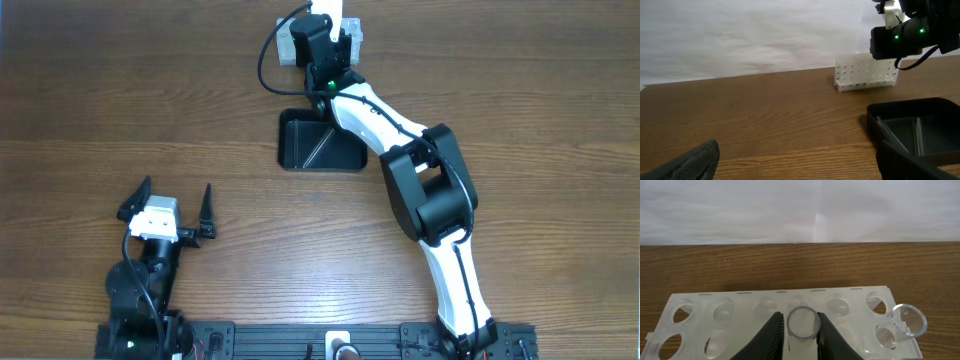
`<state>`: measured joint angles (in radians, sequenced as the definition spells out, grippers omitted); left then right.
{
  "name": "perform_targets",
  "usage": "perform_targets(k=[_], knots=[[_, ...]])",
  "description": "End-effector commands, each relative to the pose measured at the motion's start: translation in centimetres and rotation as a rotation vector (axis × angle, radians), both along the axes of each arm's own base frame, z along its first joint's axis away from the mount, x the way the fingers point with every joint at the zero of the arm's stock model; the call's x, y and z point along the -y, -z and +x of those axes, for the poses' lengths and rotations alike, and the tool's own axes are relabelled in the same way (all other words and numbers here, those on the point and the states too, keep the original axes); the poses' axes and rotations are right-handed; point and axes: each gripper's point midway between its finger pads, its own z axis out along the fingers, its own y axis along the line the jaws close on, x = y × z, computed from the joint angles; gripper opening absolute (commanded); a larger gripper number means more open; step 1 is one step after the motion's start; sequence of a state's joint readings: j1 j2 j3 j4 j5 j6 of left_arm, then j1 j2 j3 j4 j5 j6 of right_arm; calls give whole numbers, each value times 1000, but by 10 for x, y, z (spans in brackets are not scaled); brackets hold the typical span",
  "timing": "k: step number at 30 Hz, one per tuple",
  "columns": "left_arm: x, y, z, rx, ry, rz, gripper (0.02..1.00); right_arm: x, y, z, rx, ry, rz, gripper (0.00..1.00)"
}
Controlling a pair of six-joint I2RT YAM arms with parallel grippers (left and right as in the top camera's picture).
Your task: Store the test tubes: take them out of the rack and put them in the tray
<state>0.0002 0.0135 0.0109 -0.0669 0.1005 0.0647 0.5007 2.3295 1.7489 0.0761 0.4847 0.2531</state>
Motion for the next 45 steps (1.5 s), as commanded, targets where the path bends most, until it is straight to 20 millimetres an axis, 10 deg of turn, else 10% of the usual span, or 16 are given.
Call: perform_targets(k=[1, 25, 45], knots=[[1, 1, 0, 3, 4, 9, 1000, 2, -3, 5, 14, 13, -8, 167], [1, 1, 0, 3, 4, 9, 1000, 3, -13, 4, 26, 8, -27, 77], [1, 1, 0, 3, 4, 9, 1000, 16, -149, -19, 174, -3, 17, 73]])
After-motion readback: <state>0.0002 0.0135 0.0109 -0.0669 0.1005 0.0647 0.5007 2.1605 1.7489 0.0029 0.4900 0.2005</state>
